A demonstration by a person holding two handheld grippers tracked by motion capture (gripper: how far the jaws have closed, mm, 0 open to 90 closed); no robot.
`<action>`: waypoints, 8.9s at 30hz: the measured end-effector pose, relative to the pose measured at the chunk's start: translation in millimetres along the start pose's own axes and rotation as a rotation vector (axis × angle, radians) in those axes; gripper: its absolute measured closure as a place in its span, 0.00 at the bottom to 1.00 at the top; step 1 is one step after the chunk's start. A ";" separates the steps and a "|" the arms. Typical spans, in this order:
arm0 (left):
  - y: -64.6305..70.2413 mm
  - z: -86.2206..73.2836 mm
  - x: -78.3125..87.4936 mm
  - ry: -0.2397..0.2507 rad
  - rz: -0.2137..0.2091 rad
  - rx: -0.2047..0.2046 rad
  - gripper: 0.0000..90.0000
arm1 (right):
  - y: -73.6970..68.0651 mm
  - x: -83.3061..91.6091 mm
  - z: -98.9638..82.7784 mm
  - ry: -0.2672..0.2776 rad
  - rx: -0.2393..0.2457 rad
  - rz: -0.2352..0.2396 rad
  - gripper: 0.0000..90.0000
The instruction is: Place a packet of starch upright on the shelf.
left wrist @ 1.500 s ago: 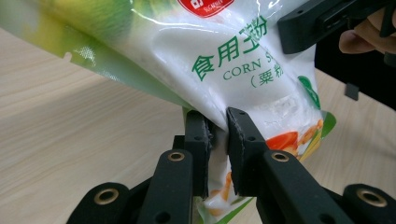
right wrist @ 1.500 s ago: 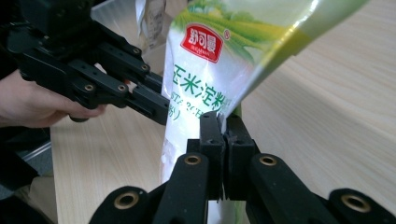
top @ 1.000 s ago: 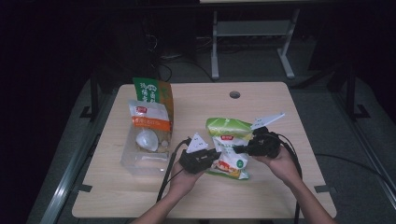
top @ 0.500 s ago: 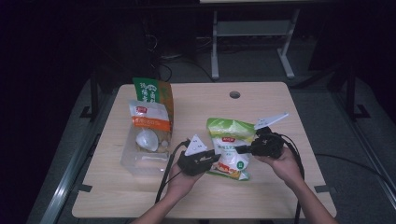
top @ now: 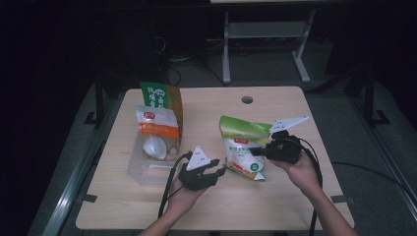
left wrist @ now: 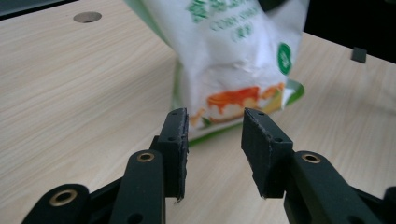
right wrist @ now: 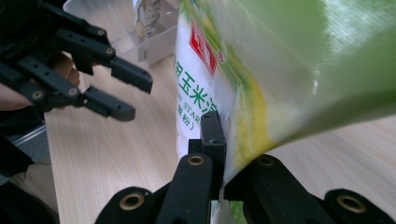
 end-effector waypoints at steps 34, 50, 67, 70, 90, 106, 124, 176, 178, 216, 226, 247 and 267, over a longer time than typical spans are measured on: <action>37.0 -33.2 18.5 -0.006 -0.095 -0.074 0.55 | -83.2 -37.0 111.7 0.059 0.211 0.130 1.00; 43.0 -38.5 34.1 0.015 -0.107 -0.104 0.49 | -132.9 -75.3 154.5 0.072 0.260 0.202 1.00; 39.6 -50.1 45.3 -0.004 -0.101 -0.100 0.48 | -161.6 -125.3 166.0 0.041 0.226 0.249 1.00; 39.9 -50.6 46.1 -0.004 -0.103 -0.102 0.47 | -166.6 -133.6 167.5 0.038 0.212 0.261 1.00; 40.1 -54.9 48.4 0.002 -0.116 -0.095 0.47 | -176.9 -182.4 139.4 -0.017 0.195 0.308 0.99; 41.3 -54.4 45.1 0.001 -0.113 -0.089 0.46 | -157.1 -175.5 114.6 -0.121 0.282 0.257 0.98; 36.7 -52.3 41.1 -0.017 -0.090 -0.086 0.39 | -130.0 -150.6 100.8 -0.091 0.204 0.306 0.76; 11.0 -41.6 27.6 -0.033 -0.053 -0.061 0.34 | 11.9 -42.6 20.2 -0.073 -0.099 0.097 0.41; 10.5 -41.3 28.1 -0.031 -0.052 -0.058 0.34 | 14.1 -40.7 18.6 -0.073 -0.098 0.094 0.41; 3.1 -32.7 21.5 -0.048 -0.046 -0.063 0.33 | 53.0 8.8 -40.1 -0.060 -0.207 -0.001 0.36; 2.2 -34.7 21.7 -0.055 -0.044 -0.059 0.33 | 59.2 18.7 -66.3 -0.070 -0.247 -0.014 0.35; 2.9 -40.0 18.8 -0.060 -0.047 -0.045 0.33 | 65.7 35.8 -119.7 -0.052 -0.319 -0.045 0.34; 9.1 -45.1 19.0 -0.070 -0.059 -0.059 0.33 | 50.5 53.8 -151.8 -0.026 -0.336 -0.078 0.33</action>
Point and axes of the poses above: each handheld gripper's, and its own axes: x roughly backward along the jaws, z roughly out of its top, y roughly to its right, the point moved 8 cm from there along -x, roughly forward along the jaws, and after that the axes turned 5 degrees about -z, right-handed, at the moved point
